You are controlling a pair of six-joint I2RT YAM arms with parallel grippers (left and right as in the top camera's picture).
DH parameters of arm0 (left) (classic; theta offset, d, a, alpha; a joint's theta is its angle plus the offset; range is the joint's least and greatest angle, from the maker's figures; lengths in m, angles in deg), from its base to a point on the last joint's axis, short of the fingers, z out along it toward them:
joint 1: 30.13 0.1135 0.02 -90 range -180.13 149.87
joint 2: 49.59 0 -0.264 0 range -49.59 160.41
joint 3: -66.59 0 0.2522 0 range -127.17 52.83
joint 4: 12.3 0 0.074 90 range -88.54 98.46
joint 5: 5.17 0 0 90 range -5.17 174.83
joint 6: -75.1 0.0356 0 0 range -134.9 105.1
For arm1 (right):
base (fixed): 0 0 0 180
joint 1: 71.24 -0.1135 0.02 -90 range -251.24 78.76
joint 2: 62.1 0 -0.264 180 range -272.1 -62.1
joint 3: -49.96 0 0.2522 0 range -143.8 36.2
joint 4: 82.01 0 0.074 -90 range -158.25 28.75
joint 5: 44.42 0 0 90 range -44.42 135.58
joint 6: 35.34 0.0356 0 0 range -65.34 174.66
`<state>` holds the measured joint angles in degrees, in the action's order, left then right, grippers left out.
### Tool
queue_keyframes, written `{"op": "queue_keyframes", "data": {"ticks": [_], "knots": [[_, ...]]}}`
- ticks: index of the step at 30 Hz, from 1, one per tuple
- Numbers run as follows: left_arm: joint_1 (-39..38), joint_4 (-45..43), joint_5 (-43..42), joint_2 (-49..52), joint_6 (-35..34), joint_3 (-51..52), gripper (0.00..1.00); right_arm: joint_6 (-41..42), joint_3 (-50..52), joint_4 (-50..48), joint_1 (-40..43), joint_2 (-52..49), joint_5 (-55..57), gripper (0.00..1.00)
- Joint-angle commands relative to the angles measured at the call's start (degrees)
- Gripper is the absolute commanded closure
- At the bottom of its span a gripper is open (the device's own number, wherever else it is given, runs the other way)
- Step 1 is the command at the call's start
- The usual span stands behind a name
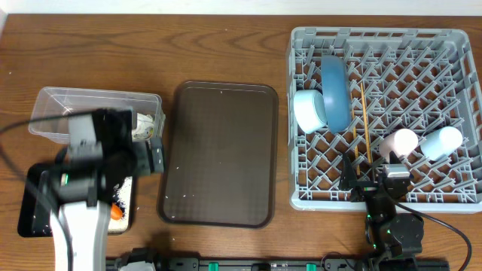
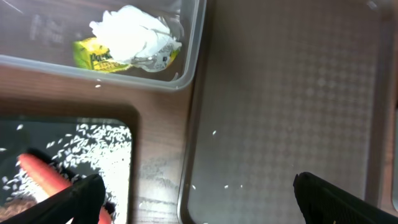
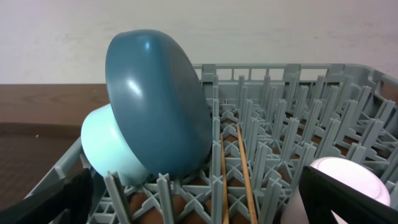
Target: Sort waste into correct bins and load items into the dishwasher rack
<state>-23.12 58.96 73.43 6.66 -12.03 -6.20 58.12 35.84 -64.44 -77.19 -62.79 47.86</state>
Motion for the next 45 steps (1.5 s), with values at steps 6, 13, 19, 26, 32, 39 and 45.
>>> {"op": "queue_keyframes", "data": {"ticks": [6, 13, 19, 26, 32, 39, 45], "knots": [[-1.3, -2.9, 2.7, -21.0, 0.5, 6.1, 0.02, 0.8, 0.0, 0.3, 0.8, 0.3, -0.2, 0.01], [-1.3, -16.0, 4.6, -37.0, 0.5, 17.7, 0.02, 0.8, 0.0, 0.3, 0.8, 0.3, -0.2, 0.01], [-2.2, -21.7, 4.6, -48.6, 0.5, 27.6, 0.02, 0.8, 0.0, 0.3, 0.8, 0.3, -0.2, 0.01], [-2.4, -28.1, 4.5, -55.8, 0.4, 36.5, 0.02, 0.8, 0.0, 0.3, 0.8, 0.3, -0.2, 0.01], [-2.5, -33.9, 4.4, -56.1, -0.1, 44.1, 0.02, 0.8, 0.0, 0.3, 0.8, 0.3, -0.2, 0.01], [-2.6, -41.3, 4.4, -56.1, -0.1, 52.6, 0.02, 0.8, 0.0, 0.3, 0.8, 0.3, -0.2, 0.01], [-3.6, -43.3, 4.6, -56.1, -0.1, 54.5, 0.02, 0.8, 0.0, 0.3, 0.8, 0.3, -0.2, 0.01]]}}
